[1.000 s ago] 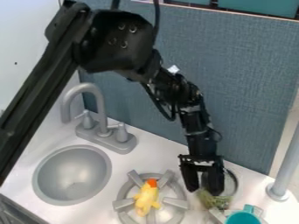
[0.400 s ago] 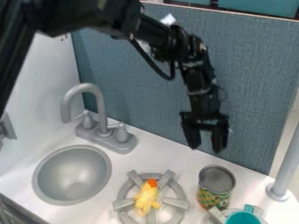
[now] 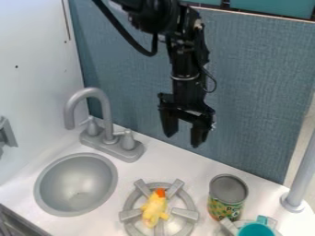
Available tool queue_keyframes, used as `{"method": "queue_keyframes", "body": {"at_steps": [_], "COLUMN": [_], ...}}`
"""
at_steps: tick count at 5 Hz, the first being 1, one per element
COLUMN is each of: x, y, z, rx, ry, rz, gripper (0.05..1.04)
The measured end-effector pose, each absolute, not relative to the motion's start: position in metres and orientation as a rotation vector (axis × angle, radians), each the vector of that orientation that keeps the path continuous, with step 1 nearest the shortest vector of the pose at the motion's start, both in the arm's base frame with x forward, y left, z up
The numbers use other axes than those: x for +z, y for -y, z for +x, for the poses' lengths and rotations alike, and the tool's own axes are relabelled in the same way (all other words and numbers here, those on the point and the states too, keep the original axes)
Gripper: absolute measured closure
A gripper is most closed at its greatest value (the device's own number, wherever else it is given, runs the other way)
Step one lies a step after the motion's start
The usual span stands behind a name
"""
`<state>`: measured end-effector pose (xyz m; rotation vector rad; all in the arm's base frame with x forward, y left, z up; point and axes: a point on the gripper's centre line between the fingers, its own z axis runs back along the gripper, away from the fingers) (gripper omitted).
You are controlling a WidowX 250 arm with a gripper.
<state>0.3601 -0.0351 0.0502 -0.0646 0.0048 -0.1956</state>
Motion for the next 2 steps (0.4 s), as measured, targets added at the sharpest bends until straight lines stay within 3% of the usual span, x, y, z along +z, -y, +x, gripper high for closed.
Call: {"method": "queue_keyframes", "body": {"at_steps": [1,2], "x": [0.044,0.042], "y": [0.029,0.023], "z": [0.315,0.287], "rx": [-0.203,-0.214], "ry": [-0.055,-0.094], "rz": [0.019,0.038], "gripper": [0.083,0.083]}}
